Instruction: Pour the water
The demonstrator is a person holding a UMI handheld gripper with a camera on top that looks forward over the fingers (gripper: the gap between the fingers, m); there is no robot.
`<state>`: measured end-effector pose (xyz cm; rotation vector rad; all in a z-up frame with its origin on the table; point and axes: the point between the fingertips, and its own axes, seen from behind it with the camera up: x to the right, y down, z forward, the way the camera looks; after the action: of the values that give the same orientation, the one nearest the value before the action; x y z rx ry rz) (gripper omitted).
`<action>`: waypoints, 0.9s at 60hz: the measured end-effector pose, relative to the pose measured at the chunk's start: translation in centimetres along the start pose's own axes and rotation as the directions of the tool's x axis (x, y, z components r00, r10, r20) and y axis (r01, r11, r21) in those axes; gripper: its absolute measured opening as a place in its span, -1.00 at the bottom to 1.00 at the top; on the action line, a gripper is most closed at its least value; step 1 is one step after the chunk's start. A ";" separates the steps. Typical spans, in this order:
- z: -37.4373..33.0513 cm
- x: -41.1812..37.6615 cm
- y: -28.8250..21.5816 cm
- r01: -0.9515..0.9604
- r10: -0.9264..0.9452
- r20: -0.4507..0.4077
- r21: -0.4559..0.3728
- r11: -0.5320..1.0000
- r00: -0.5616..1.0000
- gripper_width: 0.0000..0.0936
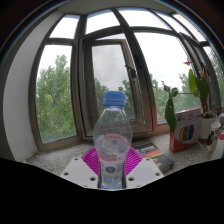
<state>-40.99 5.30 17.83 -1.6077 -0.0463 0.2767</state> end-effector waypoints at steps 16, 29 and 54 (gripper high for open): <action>-5.2 3.4 -19.2 -0.589 0.510 0.392 0.108 0.801 0.766 -0.43; -8.1 16.6 -27.5 -0.954 0.779 0.607 -0.108 0.279 0.159 -0.43; -2.8 40.5 -16.7 -0.810 0.697 0.423 -0.198 -0.552 -0.578 -0.43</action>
<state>1.19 11.61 28.36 -0.5428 1.3391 2.0960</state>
